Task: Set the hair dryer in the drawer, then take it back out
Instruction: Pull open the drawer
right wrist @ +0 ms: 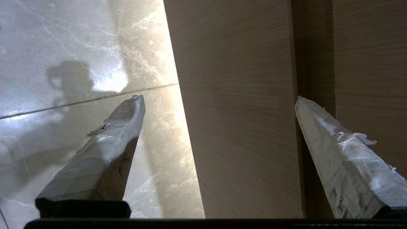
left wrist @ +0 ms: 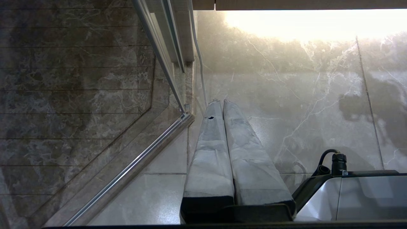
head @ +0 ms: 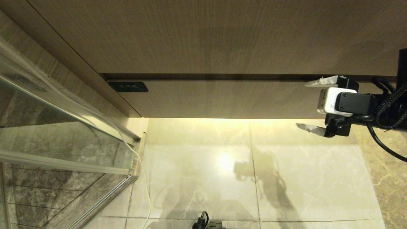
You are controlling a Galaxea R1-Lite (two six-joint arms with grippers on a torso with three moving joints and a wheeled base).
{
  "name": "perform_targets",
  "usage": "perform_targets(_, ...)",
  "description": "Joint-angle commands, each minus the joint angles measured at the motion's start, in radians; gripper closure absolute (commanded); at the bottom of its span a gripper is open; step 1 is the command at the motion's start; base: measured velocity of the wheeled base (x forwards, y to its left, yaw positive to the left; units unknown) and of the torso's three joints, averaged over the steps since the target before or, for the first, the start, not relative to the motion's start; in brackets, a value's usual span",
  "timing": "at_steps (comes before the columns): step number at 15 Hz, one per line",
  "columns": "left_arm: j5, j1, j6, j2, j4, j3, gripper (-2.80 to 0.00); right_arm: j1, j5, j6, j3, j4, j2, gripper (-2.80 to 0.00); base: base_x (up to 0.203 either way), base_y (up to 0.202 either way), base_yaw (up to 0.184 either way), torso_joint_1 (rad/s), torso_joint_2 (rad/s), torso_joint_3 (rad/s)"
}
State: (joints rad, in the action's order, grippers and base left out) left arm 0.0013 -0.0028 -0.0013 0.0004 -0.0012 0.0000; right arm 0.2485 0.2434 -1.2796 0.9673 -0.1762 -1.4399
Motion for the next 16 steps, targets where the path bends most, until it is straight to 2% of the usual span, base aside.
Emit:
perform_targets(1, 0.0, 0.0, -0.002, 0.0, 0.0, 0.001, 0.0, -0.001, 0.003, -0.007, 0.007, -0.006, -0.026, -2.8, 0.0, 0.0, 0.0, 0.0, 0.0, 0.0)
perform_targets(16, 0.0, 0.0, -0.001, 0.0, 0.0, 0.002, 0.0, -0.006, -0.006, -0.007, 0.019, -0.168, -0.115, -2.8, 0.0, 0.0, 0.0, 0.0, 0.0, 0.0)
